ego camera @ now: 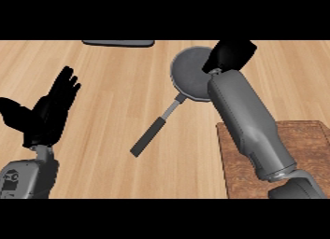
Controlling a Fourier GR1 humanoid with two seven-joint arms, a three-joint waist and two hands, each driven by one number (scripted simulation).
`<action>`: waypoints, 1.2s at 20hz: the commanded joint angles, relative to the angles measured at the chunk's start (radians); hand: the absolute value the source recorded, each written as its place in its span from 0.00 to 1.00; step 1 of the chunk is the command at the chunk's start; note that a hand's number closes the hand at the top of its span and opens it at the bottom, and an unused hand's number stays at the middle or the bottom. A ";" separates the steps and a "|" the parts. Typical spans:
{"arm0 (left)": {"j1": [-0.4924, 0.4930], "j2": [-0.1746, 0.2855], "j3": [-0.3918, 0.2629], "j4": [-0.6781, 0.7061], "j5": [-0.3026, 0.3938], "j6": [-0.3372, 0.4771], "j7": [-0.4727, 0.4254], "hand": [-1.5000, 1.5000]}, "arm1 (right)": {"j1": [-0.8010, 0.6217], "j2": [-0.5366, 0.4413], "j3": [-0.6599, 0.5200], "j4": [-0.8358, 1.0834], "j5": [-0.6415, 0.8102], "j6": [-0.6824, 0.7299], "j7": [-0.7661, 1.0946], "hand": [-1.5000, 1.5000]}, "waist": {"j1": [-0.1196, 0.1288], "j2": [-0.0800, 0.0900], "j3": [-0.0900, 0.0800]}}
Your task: Pick the tomato from the cutting board and place it in the pan
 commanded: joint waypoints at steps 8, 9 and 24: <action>0.010 -0.014 -0.016 -0.023 -0.021 0.021 0.020 0.50 | 0.107 0.009 -0.172 0.118 -0.173 -0.315 0.052 0.00 | -0.004 -0.003 0.001; 0.021 -0.007 -0.004 0.015 0.000 -0.017 -0.031 0.50 | 0.087 0.009 -0.162 0.123 -0.217 -0.327 0.052 0.00 | -0.001 -0.004 0.000; 0.058 0.007 0.020 -0.015 -0.004 0.001 -0.001 0.50 | 0.260 0.009 -0.039 -0.153 -0.466 -0.841 -0.140 0.00 | -0.042 -0.033 0.001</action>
